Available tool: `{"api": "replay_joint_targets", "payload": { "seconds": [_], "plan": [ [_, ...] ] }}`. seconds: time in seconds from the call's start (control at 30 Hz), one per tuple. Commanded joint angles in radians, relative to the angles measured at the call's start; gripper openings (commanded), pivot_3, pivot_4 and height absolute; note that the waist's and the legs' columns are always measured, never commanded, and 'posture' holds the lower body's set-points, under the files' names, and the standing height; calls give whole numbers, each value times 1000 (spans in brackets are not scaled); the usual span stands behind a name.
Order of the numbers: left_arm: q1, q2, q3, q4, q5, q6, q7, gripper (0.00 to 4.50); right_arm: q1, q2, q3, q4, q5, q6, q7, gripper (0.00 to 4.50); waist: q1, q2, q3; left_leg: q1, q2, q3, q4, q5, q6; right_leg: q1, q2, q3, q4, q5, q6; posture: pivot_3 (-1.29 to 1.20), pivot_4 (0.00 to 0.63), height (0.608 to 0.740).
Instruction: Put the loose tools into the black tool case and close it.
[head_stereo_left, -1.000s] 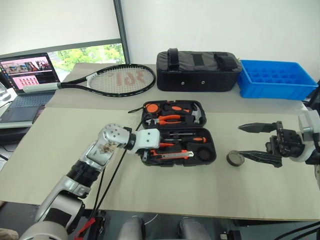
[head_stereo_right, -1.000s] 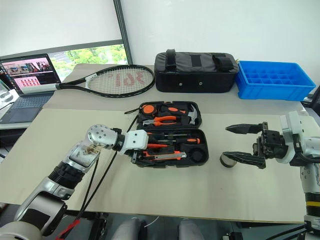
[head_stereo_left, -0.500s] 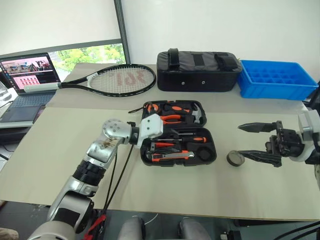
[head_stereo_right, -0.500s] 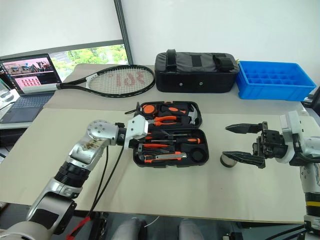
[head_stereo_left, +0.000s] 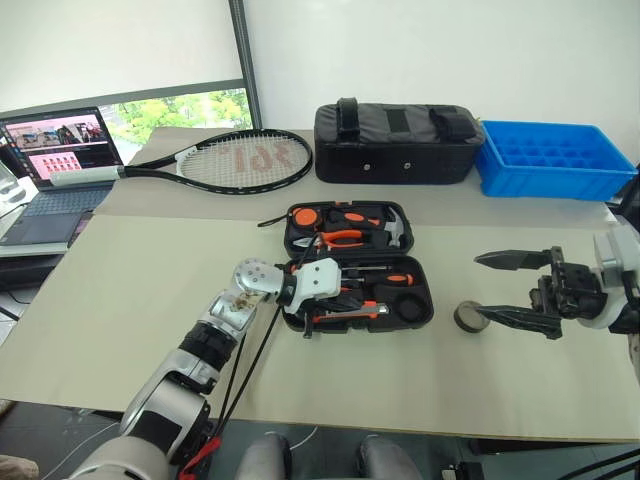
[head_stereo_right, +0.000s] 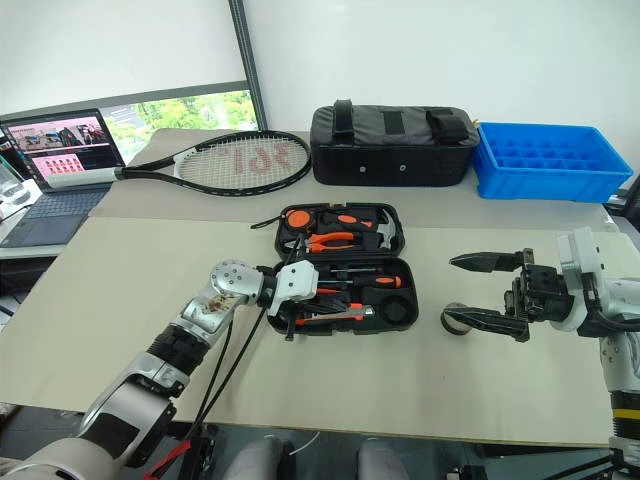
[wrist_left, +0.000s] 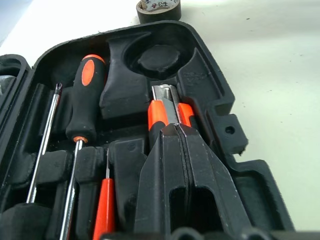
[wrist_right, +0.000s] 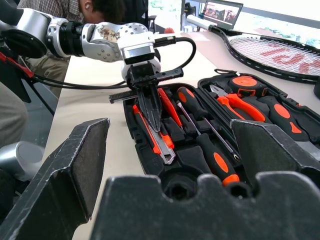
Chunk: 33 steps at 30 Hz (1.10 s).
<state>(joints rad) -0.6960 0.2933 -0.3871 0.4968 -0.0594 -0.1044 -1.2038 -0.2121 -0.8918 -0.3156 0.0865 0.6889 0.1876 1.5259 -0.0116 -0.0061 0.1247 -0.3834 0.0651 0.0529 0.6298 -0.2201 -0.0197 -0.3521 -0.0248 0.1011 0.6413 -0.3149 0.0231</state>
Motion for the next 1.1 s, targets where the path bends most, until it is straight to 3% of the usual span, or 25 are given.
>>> {"api": "replay_joint_targets", "payload": {
  "seconds": [0.03,0.27,0.57,0.7,0.83,0.87,0.97,1.1],
  "plan": [
    [-6,-32,12,92,5,-5,8,40,-1,-10,-40,-32,22,10,-4,4500,0,0,0,0,0,0,0,0,0,0,0,0,0,0,0,0,150,708],
    [3,-49,-17,185,49,-54,-16,40,13,-31,-18,-36,-18,17,-5,4500,1,1,-1,0,0,-1,1,1,1,1,0,0,0,0,1,0,150,708],
    [39,-23,-30,178,91,-92,-10,40,39,-52,65,-15,-191,-35,-68,4500,-2,3,-3,0,0,-1,0,1,1,1,0,0,0,0,1,0,150,708],
    [25,-34,25,112,46,-67,27,40,44,-62,112,-2,-288,-63,-111,4500,-2,4,-4,1,0,-1,1,1,1,1,0,0,1,0,1,0,150,708],
    [26,-10,98,-64,-67,82,-7,40,49,-84,164,9,-384,-74,-155,4500,-3,4,-3,-1,0,-1,1,1,1,-1,0,0,1,0,1,0,150,708],
    [35,22,116,-157,-120,148,-48,547,45,-93,184,23,-420,-89,-166,4500,-5,4,-3,-2,0,-1,1,1,1,-2,0,0,1,0,1,0,150,708],
    [63,120,142,-368,-225,303,-127,1465,33,-117,227,68,-494,-112,-184,4500,-8,3,-2,-3,1,-1,-1,1,0,-4,2,0,1,0,1,0,150,708],
    [82,231,164,-537,-289,432,-158,2920,-3,-115,262,118,-523,-117,-189,4500,-5,4,-2,-1,1,-1,-1,1,0,-2,1,0,0,0,1,0,150,708]
  ]
}}
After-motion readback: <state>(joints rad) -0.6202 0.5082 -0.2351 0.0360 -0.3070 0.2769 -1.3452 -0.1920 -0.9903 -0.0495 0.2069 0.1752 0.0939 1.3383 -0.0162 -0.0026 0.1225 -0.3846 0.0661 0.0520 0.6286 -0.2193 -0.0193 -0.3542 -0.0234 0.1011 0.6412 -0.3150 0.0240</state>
